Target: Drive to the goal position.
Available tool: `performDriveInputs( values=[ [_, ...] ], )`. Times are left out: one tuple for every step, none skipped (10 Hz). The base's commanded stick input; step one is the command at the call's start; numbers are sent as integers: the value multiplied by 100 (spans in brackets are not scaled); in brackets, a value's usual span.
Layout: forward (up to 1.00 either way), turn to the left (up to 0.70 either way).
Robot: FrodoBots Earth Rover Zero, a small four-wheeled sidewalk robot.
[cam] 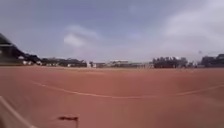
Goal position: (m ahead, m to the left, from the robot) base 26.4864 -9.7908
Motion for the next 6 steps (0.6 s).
performDriveInputs(
  values=[
    [70, -35],
    [70, -35],
    [70, -35],
    [70, -35],
    [70, -35],
    [70, -35]
  ],
)
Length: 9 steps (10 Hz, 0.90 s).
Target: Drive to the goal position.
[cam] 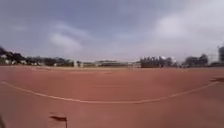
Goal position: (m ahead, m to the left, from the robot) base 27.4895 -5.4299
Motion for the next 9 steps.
performDriveInputs(
  values=[
    [70, -35],
    [70, -35],
    [70, -35],
    [70, -35],
    [70, -35],
    [70, -35],
    [70, -35],
    [70, -35],
    [70, -35]
  ],
)
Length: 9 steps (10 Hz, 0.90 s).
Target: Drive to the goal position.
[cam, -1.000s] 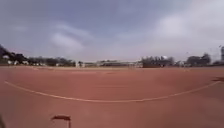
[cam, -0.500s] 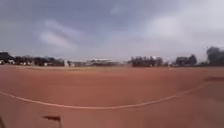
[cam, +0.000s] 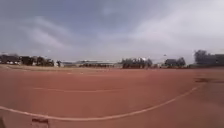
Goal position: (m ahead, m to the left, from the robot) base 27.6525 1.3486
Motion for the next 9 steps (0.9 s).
performDriveInputs(
  values=[
    [70, -35],
    [70, -35],
    [70, -35],
    [70, -35],
    [70, -35],
    [70, -35],
    [70, -35],
    [70, -35],
    [70, -35]
  ],
)
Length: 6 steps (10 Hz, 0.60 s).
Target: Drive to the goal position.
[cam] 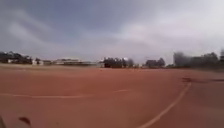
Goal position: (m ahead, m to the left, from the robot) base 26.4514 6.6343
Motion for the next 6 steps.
performDriveInputs(
  values=[
    [70, -35],
    [70, 0],
    [70, 0],
    [70, 0],
    [70, 0],
    [70, 0]
  ],
)
